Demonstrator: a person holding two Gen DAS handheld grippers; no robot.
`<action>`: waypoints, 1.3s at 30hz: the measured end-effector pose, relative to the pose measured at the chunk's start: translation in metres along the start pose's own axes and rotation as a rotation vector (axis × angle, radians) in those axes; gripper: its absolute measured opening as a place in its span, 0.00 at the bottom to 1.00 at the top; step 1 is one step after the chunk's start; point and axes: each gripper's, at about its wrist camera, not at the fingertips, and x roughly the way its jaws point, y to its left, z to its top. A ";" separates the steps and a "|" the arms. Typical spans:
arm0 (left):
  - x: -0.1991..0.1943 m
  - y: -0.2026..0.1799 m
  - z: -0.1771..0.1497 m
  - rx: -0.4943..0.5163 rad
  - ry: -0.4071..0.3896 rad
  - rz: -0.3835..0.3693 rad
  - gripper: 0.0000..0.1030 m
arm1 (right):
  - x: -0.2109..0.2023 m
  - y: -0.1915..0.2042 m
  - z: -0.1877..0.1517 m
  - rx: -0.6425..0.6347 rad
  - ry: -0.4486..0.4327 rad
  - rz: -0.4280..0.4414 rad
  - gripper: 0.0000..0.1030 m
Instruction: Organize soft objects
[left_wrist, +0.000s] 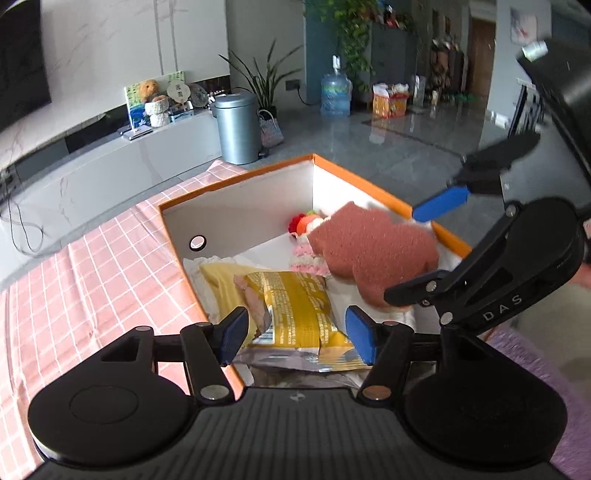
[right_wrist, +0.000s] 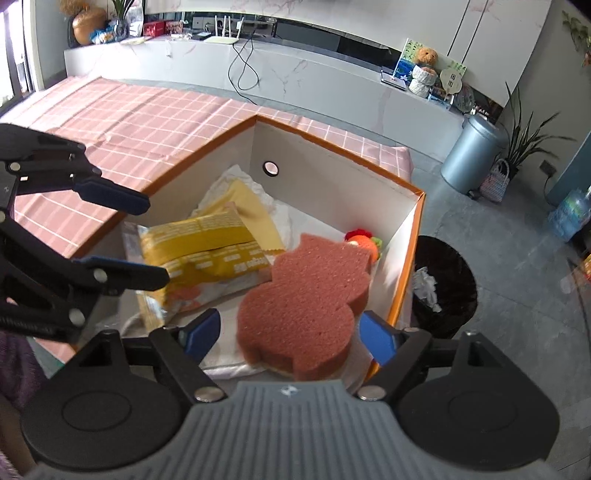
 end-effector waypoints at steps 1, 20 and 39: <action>-0.003 0.001 0.001 -0.011 -0.005 -0.011 0.62 | -0.002 0.000 -0.001 0.009 0.002 0.010 0.74; 0.017 -0.008 -0.012 -0.071 0.082 -0.050 0.32 | 0.007 0.014 -0.011 -0.022 0.031 -0.058 0.47; -0.051 0.000 -0.035 -0.265 -0.249 0.149 0.47 | -0.060 0.048 -0.028 0.144 -0.254 -0.187 0.74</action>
